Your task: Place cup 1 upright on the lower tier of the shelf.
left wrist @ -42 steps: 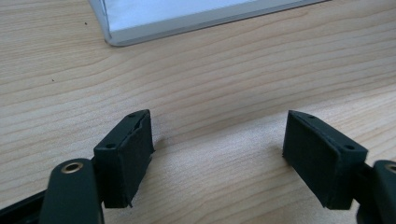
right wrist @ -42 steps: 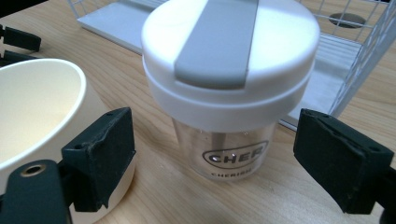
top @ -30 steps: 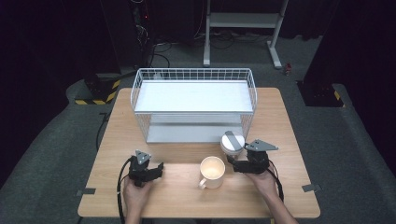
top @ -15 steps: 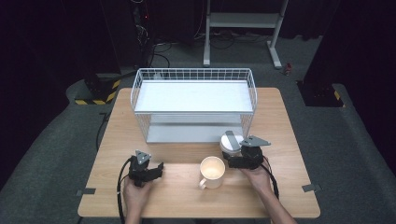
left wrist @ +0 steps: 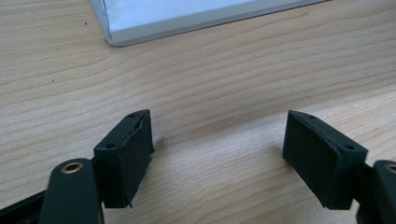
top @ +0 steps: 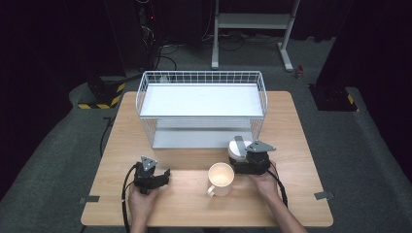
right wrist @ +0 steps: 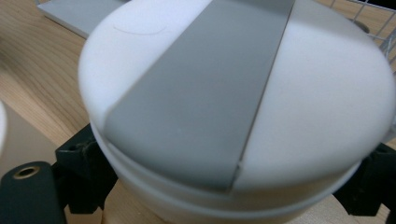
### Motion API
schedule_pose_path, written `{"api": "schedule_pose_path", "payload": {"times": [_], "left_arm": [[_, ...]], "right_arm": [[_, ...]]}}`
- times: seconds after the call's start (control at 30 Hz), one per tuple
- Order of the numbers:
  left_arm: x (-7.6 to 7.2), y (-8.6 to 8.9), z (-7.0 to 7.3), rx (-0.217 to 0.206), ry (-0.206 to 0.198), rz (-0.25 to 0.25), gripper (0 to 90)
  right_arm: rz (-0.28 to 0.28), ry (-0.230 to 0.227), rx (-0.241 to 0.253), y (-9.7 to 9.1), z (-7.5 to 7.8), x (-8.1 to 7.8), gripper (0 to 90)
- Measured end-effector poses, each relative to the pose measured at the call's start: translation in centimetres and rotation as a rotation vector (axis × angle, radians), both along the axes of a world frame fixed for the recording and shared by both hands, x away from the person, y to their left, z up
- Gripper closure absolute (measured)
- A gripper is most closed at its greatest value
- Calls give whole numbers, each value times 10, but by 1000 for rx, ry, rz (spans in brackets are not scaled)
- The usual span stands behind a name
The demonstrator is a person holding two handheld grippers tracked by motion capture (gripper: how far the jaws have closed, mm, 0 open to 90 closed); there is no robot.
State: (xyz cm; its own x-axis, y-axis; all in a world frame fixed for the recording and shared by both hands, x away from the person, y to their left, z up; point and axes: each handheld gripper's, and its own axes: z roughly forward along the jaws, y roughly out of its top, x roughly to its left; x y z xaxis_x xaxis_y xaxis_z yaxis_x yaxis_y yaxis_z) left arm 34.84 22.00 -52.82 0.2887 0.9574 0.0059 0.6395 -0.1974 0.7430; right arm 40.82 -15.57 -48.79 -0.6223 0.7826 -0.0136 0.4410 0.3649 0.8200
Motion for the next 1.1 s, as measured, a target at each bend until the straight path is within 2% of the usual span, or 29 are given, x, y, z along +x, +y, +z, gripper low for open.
{"api": "schedule_pose_path", "payload": {"times": [0.3, 0.73, 1.1], "left_arm": [[0, 0, 0, 0, 0, 0, 244], [0, 0, 0, 0, 0, 0, 243], [0, 0, 0, 0, 0, 0, 243]], "right_arm": [[2, -21, 13, -2, -3, 1, 179], [12, -32, 58, -9, -8, 1, 184], [16, -53, 67, -9, -10, -1, 185]]}}
